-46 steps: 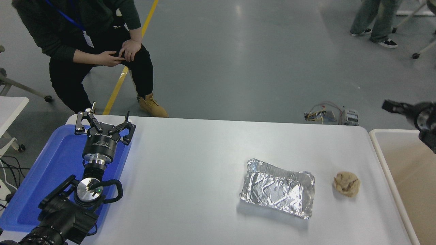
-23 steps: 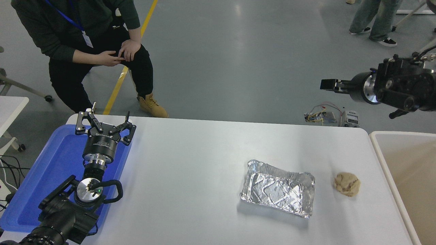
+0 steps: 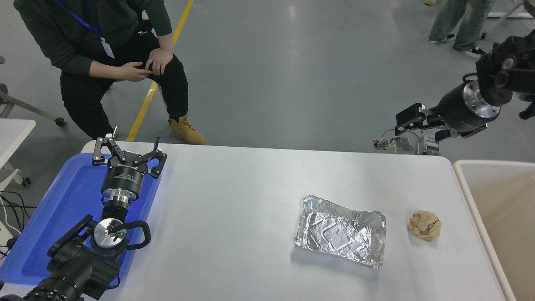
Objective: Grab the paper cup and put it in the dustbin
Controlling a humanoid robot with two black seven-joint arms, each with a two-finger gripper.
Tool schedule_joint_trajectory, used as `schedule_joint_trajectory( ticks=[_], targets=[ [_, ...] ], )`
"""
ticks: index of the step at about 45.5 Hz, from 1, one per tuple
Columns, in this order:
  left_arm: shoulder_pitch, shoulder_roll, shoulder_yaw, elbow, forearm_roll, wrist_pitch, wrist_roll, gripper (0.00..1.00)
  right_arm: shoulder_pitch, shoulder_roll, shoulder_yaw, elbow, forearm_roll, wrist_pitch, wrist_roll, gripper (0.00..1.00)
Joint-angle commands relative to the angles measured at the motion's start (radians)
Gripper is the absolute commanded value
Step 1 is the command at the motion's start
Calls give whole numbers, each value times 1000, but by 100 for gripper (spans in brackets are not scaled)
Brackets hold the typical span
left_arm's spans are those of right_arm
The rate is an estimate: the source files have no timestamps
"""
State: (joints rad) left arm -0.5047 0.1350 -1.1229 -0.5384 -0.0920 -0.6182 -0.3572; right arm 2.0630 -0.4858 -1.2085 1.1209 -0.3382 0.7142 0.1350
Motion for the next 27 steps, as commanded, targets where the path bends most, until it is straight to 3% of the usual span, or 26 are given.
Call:
schedule_joint_trajectory(
  ticks=[1,27],
  targets=[
    [0,0,0,0,0,0,0,100,180,-8,-88,83,-10,71,0,100],
    [0,0,0,0,0,0,0,100,169,9,-74,134,-10,71,-2,100]
  ],
)
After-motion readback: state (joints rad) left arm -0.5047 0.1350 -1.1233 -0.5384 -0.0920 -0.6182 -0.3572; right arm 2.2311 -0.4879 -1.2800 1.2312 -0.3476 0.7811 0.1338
